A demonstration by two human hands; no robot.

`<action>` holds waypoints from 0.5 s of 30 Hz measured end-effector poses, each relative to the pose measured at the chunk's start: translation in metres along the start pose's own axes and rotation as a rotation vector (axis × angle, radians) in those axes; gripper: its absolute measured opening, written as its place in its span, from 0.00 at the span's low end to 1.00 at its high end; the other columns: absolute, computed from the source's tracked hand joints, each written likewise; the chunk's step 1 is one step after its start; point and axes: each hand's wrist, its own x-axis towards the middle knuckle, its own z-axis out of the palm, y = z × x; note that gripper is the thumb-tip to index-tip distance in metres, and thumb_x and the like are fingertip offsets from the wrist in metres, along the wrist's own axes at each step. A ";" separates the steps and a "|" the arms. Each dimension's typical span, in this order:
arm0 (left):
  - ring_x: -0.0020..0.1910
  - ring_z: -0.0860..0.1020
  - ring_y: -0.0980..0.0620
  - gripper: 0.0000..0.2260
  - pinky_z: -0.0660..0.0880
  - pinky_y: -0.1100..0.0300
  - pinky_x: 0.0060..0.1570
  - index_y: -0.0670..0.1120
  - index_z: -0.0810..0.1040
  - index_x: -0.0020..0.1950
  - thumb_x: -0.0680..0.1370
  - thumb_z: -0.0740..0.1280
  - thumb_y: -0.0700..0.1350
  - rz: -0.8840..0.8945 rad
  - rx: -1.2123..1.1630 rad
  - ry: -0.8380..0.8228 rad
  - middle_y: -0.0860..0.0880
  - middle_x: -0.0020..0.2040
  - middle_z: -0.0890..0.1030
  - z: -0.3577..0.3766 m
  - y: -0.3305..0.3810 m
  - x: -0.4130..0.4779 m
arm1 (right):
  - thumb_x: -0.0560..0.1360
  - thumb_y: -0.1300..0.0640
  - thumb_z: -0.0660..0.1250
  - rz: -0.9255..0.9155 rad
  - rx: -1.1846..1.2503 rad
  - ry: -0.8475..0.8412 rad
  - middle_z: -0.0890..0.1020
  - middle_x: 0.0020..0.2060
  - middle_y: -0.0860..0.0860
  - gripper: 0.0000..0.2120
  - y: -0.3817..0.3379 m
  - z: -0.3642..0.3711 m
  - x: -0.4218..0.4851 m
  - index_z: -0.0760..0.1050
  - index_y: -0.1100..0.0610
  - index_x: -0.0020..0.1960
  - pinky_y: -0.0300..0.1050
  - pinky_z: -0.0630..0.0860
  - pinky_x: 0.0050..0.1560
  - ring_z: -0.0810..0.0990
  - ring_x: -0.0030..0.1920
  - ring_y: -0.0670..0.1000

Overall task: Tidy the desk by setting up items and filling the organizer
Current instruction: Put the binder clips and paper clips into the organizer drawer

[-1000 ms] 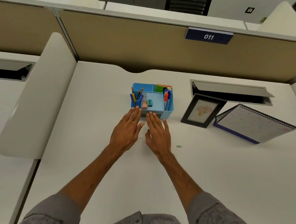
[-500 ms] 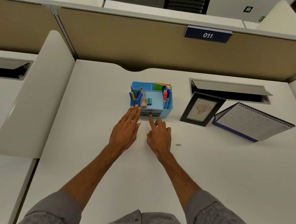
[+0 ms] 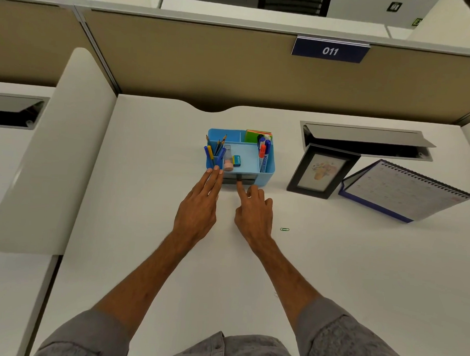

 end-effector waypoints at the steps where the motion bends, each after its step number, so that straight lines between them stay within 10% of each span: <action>1: 0.85 0.45 0.49 0.36 0.61 0.53 0.81 0.45 0.45 0.86 0.83 0.62 0.38 -0.003 0.006 -0.008 0.48 0.86 0.45 0.000 0.000 0.000 | 0.80 0.51 0.69 0.000 0.004 0.005 0.65 0.78 0.56 0.38 0.001 0.000 -0.002 0.52 0.47 0.83 0.59 0.68 0.74 0.65 0.77 0.57; 15: 0.84 0.40 0.50 0.46 0.57 0.55 0.80 0.47 0.40 0.86 0.79 0.69 0.35 -0.055 0.008 -0.061 0.50 0.85 0.39 0.002 0.001 0.002 | 0.79 0.49 0.70 0.040 0.095 -0.010 0.65 0.78 0.54 0.39 0.001 0.019 -0.043 0.53 0.43 0.83 0.57 0.65 0.75 0.66 0.76 0.55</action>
